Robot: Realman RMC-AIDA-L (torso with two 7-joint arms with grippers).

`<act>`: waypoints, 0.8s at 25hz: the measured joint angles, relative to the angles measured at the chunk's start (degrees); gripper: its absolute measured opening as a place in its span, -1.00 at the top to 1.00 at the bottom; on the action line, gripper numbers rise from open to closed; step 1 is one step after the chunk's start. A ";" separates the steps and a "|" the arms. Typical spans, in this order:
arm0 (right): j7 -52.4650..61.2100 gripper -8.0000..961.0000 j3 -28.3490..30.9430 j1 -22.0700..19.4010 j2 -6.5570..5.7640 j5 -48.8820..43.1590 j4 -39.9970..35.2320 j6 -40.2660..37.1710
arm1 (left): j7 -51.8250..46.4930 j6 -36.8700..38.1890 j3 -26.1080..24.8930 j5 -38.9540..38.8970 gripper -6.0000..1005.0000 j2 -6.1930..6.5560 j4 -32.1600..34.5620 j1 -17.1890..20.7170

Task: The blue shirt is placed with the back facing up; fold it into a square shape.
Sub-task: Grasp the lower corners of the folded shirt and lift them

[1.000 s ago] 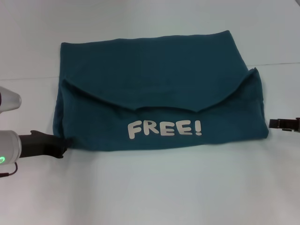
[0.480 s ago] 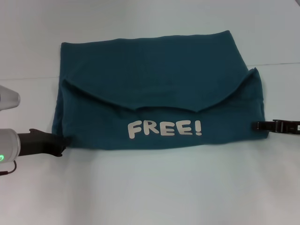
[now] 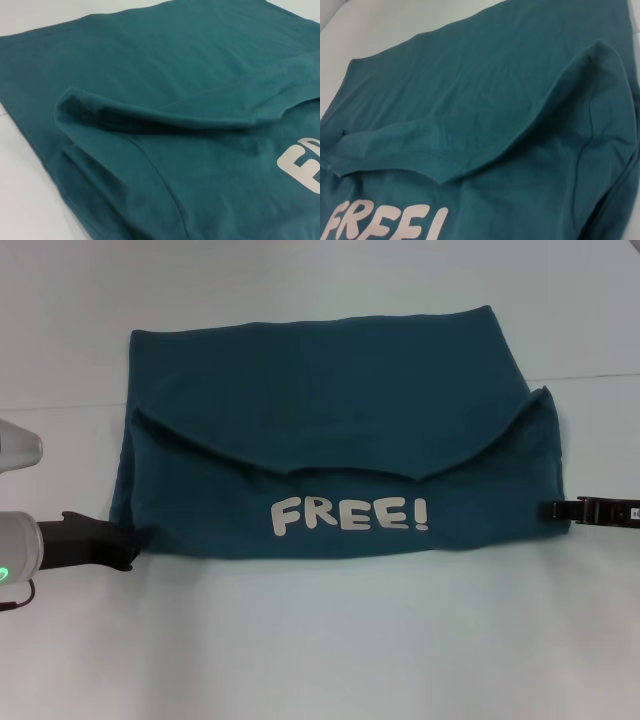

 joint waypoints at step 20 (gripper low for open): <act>-7.90 0.90 3.45 -8.57 -0.50 6.29 -5.80 -10.18 | 0.47 20.58 -6.98 -0.17 0.90 -0.32 6.69 5.19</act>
